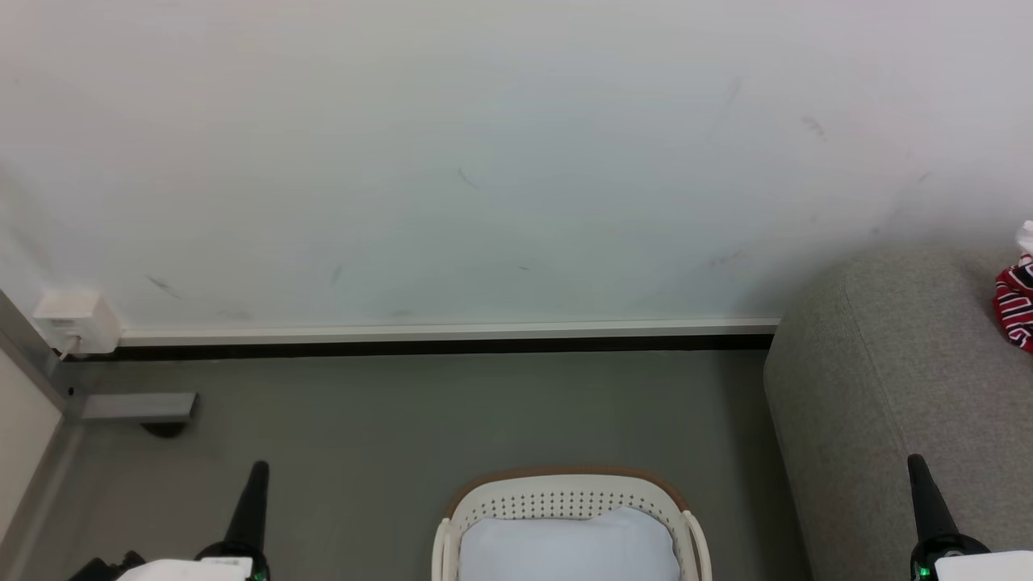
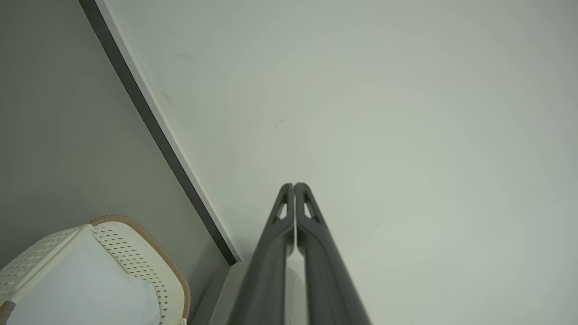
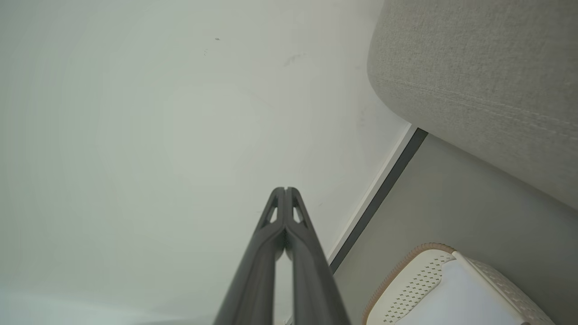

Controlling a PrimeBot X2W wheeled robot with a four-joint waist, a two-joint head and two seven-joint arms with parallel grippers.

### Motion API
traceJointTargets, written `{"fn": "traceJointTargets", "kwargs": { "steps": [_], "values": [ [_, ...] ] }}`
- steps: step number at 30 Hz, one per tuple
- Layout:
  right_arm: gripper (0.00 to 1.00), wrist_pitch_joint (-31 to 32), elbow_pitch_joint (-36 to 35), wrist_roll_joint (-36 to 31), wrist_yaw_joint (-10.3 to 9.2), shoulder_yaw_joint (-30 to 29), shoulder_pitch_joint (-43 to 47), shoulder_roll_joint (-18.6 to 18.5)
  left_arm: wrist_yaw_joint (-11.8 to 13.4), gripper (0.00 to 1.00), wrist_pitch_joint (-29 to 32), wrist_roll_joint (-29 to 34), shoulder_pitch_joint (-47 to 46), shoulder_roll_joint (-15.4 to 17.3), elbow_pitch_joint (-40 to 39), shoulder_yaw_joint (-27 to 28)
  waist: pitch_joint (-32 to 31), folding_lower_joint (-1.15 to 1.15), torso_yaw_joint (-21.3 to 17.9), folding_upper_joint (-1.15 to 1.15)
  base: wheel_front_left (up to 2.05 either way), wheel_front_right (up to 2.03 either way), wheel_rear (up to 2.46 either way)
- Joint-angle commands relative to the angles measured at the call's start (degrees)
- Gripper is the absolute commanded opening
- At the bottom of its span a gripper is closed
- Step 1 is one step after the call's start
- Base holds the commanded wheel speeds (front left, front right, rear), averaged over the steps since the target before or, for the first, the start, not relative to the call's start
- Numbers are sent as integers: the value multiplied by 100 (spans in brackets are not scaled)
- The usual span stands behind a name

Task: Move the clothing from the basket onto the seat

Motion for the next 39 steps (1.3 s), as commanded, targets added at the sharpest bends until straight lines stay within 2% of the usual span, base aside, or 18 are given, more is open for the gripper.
{"fn": "traceJointTargets", "kwargs": {
  "steps": [1, 32, 39],
  "values": [
    [0, 44, -42, 131, -10, -28, -127, -62, -30, 0, 34, -153, -107, 47, -50, 39, 3, 0, 3, 0, 0, 0, 0],
    [0, 399, -106, 1448, -13, -163, -291, -67, -58, 0, 382, -1454, -270, 58, -116, 114, 95, 0, 88, 0, 0, 0, 0],
    [0, 418, -106, 1518, -13, -171, -310, -67, -62, 0, 412, -1571, -283, 57, -121, 119, 105, 0, 97, 0, 0, 0, 0]
  ]
}}
